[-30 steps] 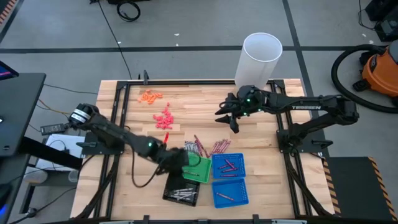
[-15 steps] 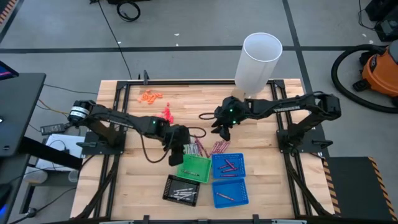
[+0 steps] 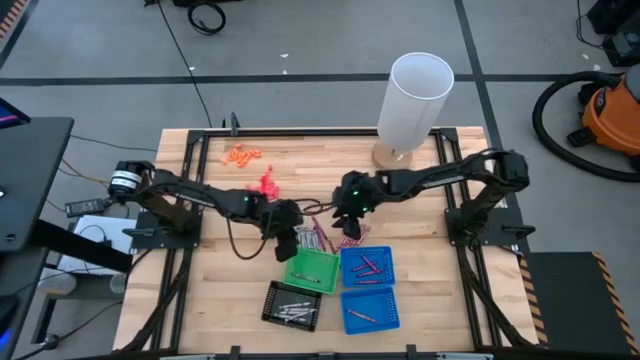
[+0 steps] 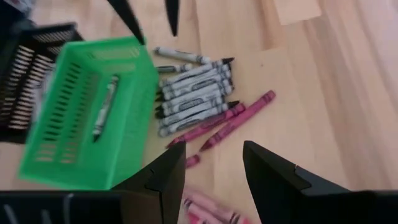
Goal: Sort crayons
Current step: Put the violet crayon into the top blue bin
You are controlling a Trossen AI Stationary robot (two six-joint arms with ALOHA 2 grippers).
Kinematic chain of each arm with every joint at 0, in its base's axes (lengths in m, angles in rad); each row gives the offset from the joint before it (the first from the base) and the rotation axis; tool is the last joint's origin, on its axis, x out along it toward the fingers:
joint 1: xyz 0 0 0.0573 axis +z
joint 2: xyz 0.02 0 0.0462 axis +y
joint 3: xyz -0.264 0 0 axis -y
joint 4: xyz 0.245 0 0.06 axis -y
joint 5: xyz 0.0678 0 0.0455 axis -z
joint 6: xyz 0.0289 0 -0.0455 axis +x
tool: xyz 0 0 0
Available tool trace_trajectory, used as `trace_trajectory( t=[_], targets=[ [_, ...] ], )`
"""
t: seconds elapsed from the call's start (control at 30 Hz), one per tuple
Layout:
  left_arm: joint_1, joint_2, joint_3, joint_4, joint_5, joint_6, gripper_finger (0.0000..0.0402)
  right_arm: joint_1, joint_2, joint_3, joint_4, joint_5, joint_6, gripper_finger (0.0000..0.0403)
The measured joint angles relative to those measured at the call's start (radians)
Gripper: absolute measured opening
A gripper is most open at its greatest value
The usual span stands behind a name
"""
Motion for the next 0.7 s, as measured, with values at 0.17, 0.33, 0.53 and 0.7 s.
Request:
trace_trajectory(
  t=[0.17,0.33,0.53,0.7],
  targets=[
    [-0.017,-0.038,-0.005,0.022,-0.062,-0.052,0.0141,-0.005,0.099,0.093,-0.02,0.051,-0.018,0.0169],
    [-0.012,-0.081,-0.002,-0.015,-0.158,-0.042,0.0141,-0.02,0.177,0.139,-0.011,0.12,-0.018,0.0169],
    [-0.004,-0.094,-0.004,-0.097,-0.241,-0.035,0.0141,-0.029,0.268,0.181,0.058,0.128,-0.017,0.0169],
    [-0.005,-0.093,-0.005,-0.133,-0.26,-0.022,0.0141,-0.03,0.323,0.218,0.065,0.145,-0.002,0.0169]
  ],
)
